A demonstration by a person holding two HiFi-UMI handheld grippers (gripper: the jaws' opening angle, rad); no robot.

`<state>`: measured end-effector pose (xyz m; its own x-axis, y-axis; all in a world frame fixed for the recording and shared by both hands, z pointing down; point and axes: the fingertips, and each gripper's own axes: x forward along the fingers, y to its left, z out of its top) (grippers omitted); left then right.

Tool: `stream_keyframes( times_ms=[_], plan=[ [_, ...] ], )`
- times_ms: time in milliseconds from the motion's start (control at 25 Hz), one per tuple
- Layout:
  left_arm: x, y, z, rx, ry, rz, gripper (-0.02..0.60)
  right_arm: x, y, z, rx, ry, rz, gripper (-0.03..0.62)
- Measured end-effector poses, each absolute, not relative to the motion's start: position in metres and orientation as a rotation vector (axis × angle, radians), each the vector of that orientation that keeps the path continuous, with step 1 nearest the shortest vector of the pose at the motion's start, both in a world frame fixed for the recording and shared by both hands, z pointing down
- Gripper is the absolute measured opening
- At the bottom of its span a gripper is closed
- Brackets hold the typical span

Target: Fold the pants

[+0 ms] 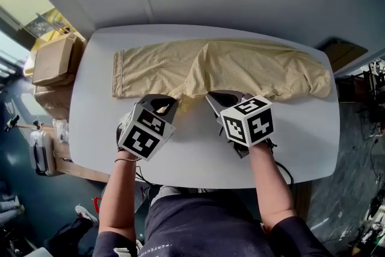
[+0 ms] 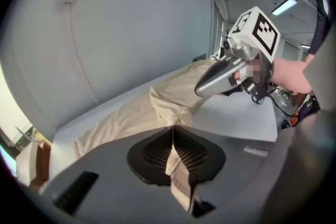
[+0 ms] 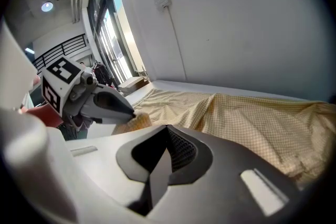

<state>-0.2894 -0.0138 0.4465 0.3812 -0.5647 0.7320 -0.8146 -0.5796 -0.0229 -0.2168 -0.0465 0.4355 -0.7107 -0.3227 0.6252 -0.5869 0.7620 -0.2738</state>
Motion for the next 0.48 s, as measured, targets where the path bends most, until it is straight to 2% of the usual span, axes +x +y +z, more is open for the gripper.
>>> stream_keyframes(
  times_ms=[200, 480],
  plan=[
    [-0.357, -0.057, 0.408, 2.301, -1.355, 0.951, 0.012, -0.254, -0.061, 0.428, 0.711, -2.395, 0.631, 0.002],
    [-0.444, -0.108, 0.394, 2.270, -1.496, 0.824, 0.012, -0.307, -0.089, 0.429, 0.763, -2.374, 0.641, 0.002]
  ],
)
